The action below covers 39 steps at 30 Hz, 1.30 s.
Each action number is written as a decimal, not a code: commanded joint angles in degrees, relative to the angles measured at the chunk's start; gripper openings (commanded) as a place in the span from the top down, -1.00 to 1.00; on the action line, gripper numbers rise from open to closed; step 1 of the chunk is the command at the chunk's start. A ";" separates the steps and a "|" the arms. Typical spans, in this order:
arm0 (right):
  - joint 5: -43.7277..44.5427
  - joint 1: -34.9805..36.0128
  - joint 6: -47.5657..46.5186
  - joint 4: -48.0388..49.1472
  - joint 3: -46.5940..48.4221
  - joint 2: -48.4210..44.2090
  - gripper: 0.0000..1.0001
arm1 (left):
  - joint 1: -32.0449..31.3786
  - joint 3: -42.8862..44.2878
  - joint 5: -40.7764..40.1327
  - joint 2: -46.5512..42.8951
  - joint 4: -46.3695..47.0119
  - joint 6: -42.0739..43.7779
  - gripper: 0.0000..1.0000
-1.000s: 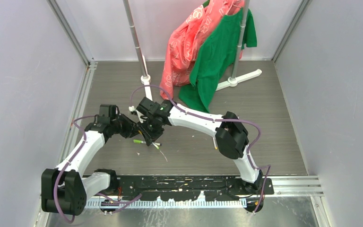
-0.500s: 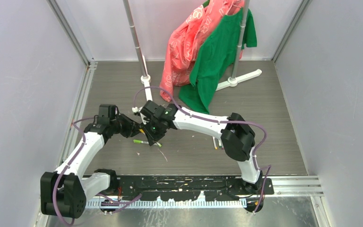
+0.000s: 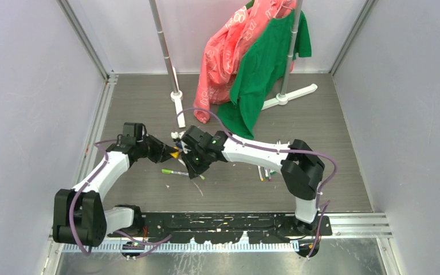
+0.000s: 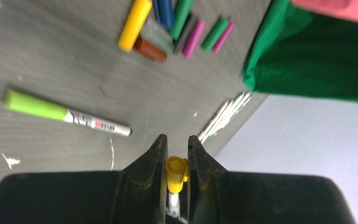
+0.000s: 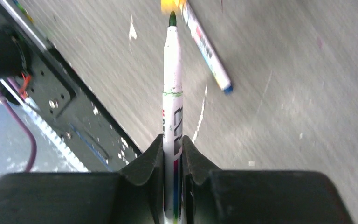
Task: Open the pen caps
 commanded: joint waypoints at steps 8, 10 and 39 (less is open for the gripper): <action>1.44 -0.16 -0.20 -5.48 -3.18 -7.80 0.97 | 2.76 2.59 -4.54 1.39 6.69 3.20 1.00; 3.37 -0.27 -0.37 -5.83 -3.17 -8.34 0.98 | 2.95 3.18 -5.26 0.99 5.06 4.77 1.00; 36.18 -13.43 14.01 -14.03 -14.64 -9.35 0.78 | -3.60 16.38 -21.73 18.18 -9.61 23.73 0.97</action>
